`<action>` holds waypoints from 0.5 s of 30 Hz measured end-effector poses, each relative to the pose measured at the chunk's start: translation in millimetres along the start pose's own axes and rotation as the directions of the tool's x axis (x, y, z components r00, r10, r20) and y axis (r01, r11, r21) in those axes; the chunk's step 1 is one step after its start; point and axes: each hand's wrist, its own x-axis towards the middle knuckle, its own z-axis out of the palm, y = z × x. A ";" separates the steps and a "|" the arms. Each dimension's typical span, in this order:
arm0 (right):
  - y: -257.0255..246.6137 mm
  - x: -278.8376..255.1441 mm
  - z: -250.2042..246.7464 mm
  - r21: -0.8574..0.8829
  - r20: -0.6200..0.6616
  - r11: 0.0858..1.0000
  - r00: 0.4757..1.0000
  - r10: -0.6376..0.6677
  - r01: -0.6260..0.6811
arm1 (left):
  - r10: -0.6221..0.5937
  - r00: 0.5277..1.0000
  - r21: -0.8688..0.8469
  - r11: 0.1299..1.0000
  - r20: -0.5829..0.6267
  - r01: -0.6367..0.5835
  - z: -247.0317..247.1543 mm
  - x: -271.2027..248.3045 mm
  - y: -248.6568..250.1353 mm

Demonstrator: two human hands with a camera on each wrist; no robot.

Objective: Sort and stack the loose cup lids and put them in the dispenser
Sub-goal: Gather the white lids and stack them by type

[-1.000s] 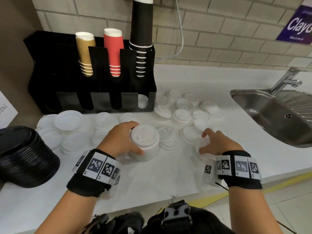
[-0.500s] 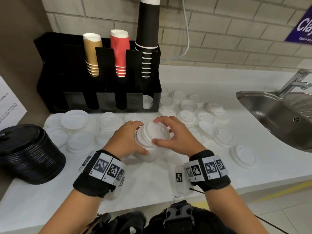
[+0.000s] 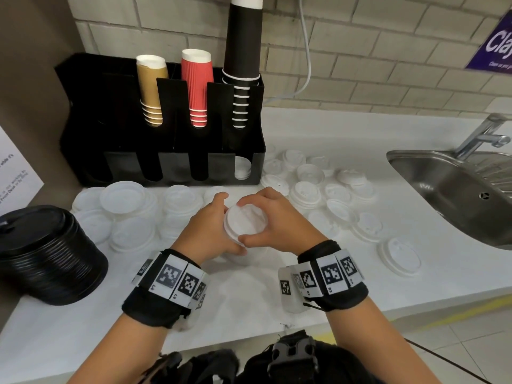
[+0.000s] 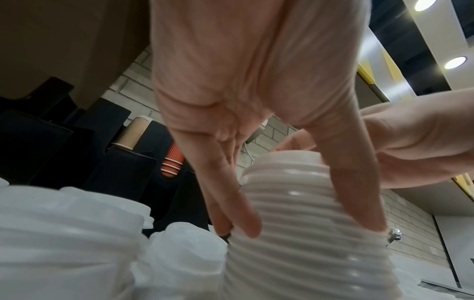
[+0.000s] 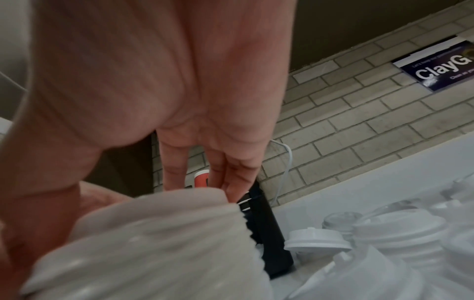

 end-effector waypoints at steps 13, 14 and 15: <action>13.1 -9.9 -17.2 0.170 -0.001 0.981 0.996 0.094 -0.092 | 0.081 0.997 -0.019 0.997 0.006 -0.081 -2.2 0.7 1.9; 21.0 -13.2 -25.7 0.212 -0.080 0.970 0.987 0.140 -0.121 | 0.076 0.997 -0.015 0.997 0.008 -0.076 -2.5 1.8 1.8; 30.9 -17.0 -35.7 0.206 -0.191 0.967 0.963 0.192 -0.152 | 0.071 0.997 -0.007 0.997 0.013 -0.071 -2.9 3.0 1.8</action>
